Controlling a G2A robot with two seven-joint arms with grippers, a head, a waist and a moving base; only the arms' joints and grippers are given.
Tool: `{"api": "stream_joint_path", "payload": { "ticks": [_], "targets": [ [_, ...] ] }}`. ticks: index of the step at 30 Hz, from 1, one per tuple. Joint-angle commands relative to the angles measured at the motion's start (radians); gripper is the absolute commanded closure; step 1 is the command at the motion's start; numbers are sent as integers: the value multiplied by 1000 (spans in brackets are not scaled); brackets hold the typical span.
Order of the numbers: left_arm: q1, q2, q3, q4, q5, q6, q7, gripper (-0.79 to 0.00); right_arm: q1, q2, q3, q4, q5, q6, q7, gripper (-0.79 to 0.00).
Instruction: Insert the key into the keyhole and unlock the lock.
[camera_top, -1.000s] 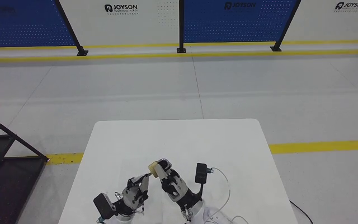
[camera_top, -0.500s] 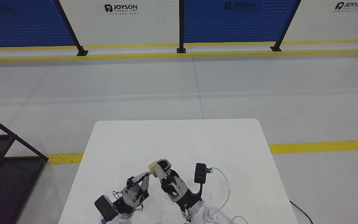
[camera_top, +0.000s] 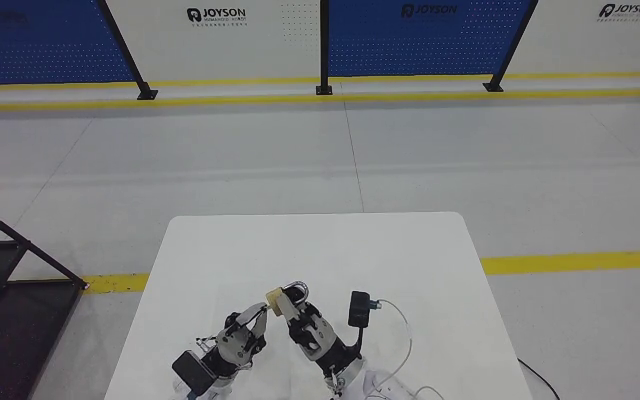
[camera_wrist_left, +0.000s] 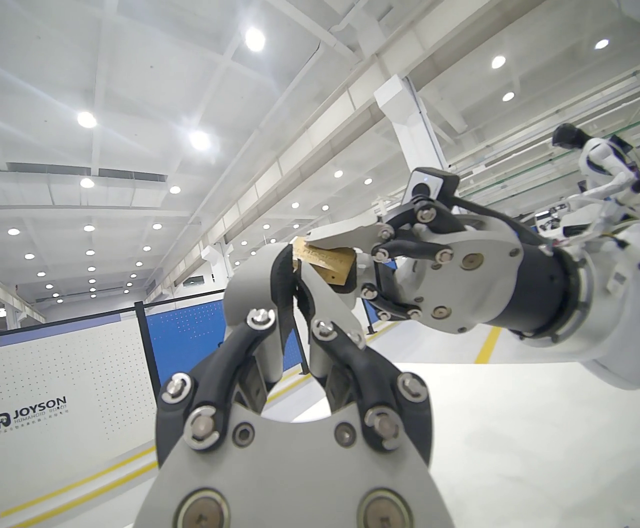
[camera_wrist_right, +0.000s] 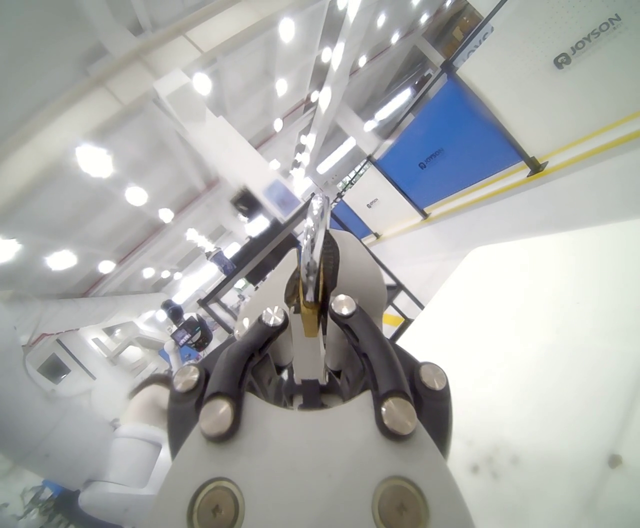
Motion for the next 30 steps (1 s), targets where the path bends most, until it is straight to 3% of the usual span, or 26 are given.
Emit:
{"api": "stream_joint_path", "payload": {
  "ticks": [1,4,6,7,11,15,19,24,27,30],
  "targets": [
    [1,1,0,-2,-3,-5,1,0,0,0,0,0,0,0,0,0],
    [4,1,2,-11,-24,-25,6,0,0,0,0,0,-1,0,2,0],
    [11,0,9,-20,-47,-48,17,-650,-1,0,1,0,0,0,0,0],
    [12,0,9,-27,-53,-49,25,-785,-1,-1,1,0,0,1,-2,0],
    [35,2,18,-55,-103,-119,29,-785,-3,-2,5,1,-2,4,-11,0],
    [88,11,15,-109,-199,-268,-25,-785,0,-3,18,7,-2,17,-22,0],
    [201,46,-16,-247,-392,-500,-257,-785,12,0,41,30,32,33,41,0],
    [384,111,-189,-348,-647,-850,-608,-785,51,1,38,59,88,103,261,0],
    [474,149,-245,-404,-736,-857,-696,-785,85,-3,17,79,122,137,393,0],
    [520,188,-298,-437,-857,-857,-792,-785,127,-13,-22,110,136,187,505,0]
  ]
}}
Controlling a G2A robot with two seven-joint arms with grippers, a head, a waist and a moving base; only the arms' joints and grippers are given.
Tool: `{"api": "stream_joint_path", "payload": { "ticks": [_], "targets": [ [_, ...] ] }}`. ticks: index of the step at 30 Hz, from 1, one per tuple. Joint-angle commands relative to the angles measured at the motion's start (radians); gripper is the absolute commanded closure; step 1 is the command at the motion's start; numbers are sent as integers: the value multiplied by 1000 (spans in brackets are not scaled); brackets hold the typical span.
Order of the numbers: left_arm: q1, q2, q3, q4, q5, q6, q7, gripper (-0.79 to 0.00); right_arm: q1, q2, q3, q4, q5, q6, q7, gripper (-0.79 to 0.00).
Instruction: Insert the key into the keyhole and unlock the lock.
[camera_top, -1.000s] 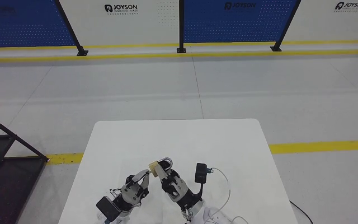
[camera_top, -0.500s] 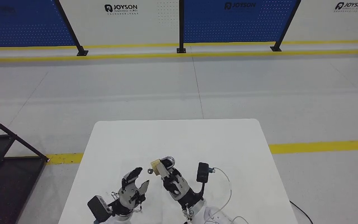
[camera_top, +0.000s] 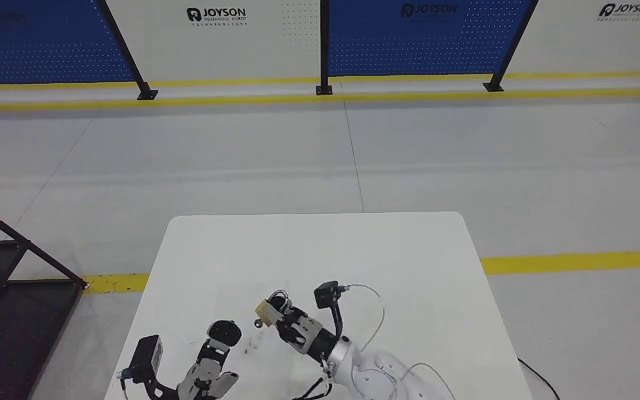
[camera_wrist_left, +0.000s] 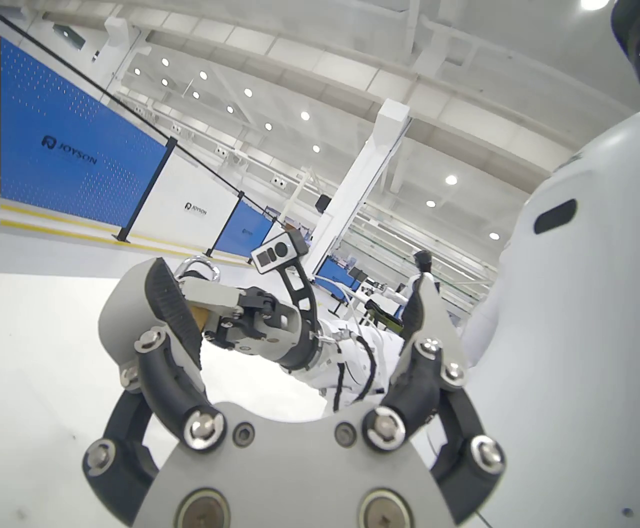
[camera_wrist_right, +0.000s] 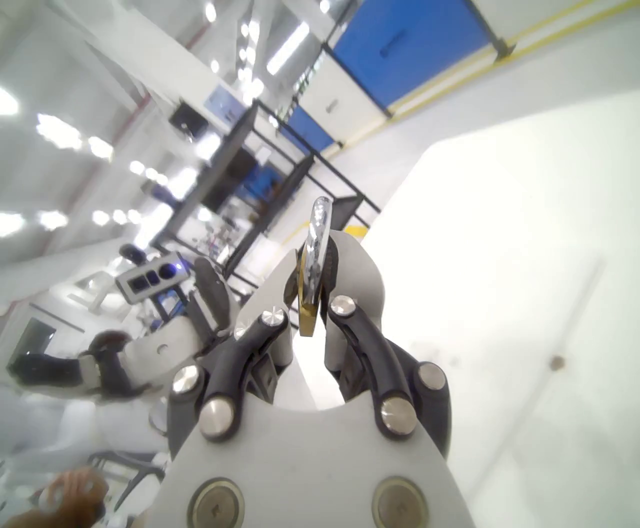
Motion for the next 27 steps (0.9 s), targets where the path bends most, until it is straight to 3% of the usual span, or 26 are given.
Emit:
{"api": "stream_joint_path", "payload": {
  "ticks": [1,9,18,20,21,22,26,27],
  "targets": [
    [16,23,-39,-8,-83,1,-67,-785,30,-7,-27,23,5,33,76,0],
    [46,100,-108,-56,-439,1,-268,-785,143,-50,-148,142,-42,159,247,0],
    [40,106,-133,-44,-463,1,-262,-785,215,-100,-237,249,-108,266,279,0],
    [40,106,-133,-44,-463,1,-262,-785,223,-108,-245,266,-110,278,279,-83],
    [40,106,-133,-44,-463,1,-262,-785,227,-112,-248,275,-111,283,284,-163],
    [40,106,-133,-44,-463,1,-262,-785,231,-115,-251,282,-113,288,286,-296],
    [40,106,-133,-44,-463,1,-262,-785,238,-123,-255,298,-134,311,267,-425],
    [40,106,-133,-44,-463,1,-262,-785,237,-124,-255,298,-138,311,264,-643]
  ]
}}
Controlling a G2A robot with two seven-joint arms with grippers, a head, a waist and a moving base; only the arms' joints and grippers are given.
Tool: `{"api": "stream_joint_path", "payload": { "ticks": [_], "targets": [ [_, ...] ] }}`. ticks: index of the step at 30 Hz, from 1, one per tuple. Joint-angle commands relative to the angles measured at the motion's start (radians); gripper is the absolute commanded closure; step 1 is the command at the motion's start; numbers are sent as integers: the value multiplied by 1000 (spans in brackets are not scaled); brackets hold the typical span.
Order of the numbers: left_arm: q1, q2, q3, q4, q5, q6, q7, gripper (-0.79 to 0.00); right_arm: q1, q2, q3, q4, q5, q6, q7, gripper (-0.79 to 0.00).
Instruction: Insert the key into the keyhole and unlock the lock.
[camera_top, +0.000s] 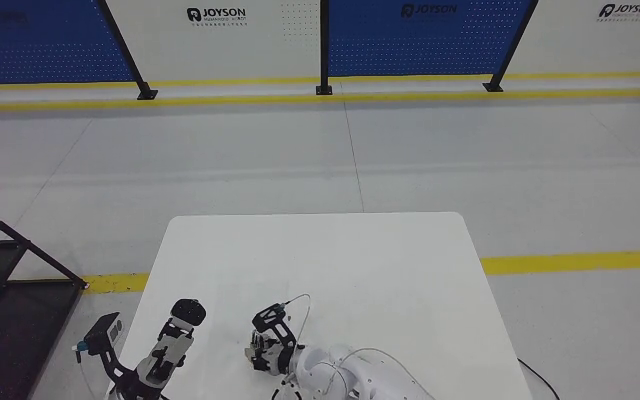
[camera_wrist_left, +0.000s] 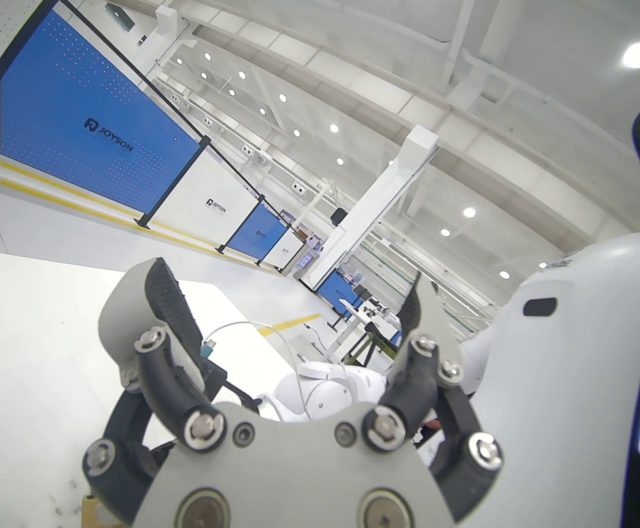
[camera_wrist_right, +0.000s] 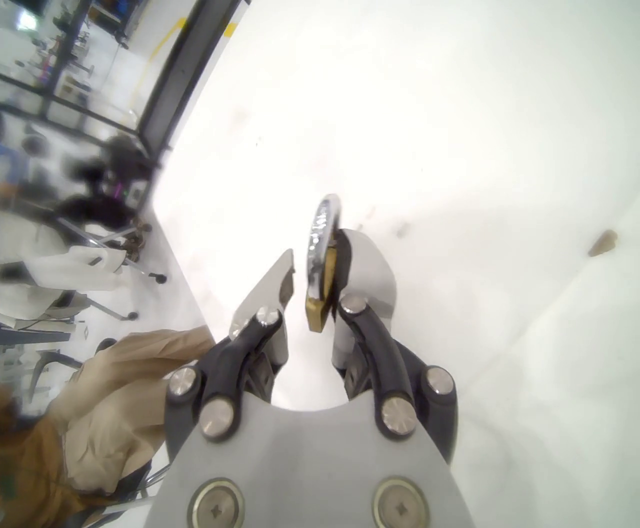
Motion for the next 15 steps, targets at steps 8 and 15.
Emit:
{"api": "stream_joint_path", "payload": {
  "ticks": [8,15],
  "targets": [
    [0,0,0,0,0,0,0,-785,-46,27,41,-59,-62,-31,-43,-785],
    [0,0,0,0,0,0,0,-785,-217,115,162,-269,-229,-217,-296,-785]
  ]
}}
